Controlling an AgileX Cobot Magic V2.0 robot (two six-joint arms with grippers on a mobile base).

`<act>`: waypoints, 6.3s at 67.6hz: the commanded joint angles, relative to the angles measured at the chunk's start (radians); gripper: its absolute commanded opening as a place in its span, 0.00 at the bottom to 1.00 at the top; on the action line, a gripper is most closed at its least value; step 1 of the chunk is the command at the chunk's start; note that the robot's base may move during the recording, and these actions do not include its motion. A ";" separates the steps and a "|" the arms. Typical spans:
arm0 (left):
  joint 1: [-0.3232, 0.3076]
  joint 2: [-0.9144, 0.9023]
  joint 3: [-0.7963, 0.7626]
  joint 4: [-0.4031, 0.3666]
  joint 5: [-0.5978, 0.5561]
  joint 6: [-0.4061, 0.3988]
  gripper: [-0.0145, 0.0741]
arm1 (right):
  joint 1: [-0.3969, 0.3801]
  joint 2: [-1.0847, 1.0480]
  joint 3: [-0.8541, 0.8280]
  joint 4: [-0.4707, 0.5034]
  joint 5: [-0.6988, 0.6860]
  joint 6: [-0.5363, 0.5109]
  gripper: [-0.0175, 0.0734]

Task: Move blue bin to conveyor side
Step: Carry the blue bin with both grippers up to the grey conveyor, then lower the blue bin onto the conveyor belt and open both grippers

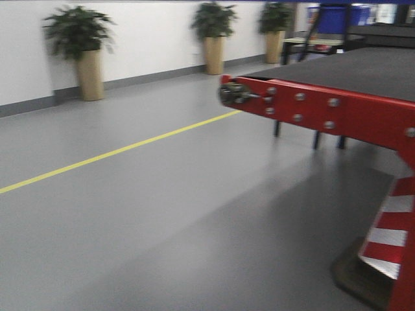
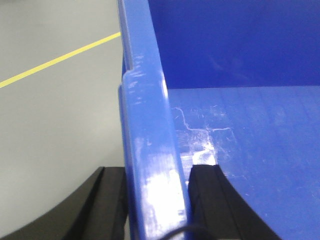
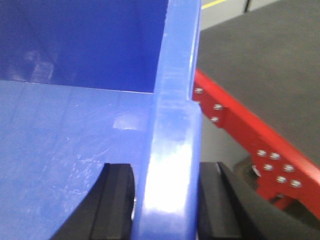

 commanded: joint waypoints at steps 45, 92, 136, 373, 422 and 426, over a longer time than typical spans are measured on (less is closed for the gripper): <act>0.004 -0.015 -0.015 0.006 -0.111 0.016 0.16 | -0.004 -0.022 -0.020 -0.057 -0.150 -0.025 0.11; 0.004 -0.010 -0.015 0.007 -0.111 0.016 0.16 | -0.004 -0.022 -0.020 -0.057 -0.150 -0.025 0.11; 0.004 -0.010 -0.015 0.007 -0.111 0.016 0.16 | -0.004 -0.022 -0.020 -0.057 -0.150 -0.025 0.11; 0.000 0.539 -0.085 0.000 -0.052 0.045 0.16 | -0.182 0.463 -0.020 0.016 -0.268 -0.016 0.12; 0.000 0.659 -0.085 -0.022 -0.047 0.045 0.82 | -0.182 0.534 -0.020 0.016 -0.192 -0.016 0.77; 0.000 0.622 -0.085 -0.032 -0.050 0.045 0.79 | -0.182 0.501 -0.020 0.016 -0.175 -0.016 0.70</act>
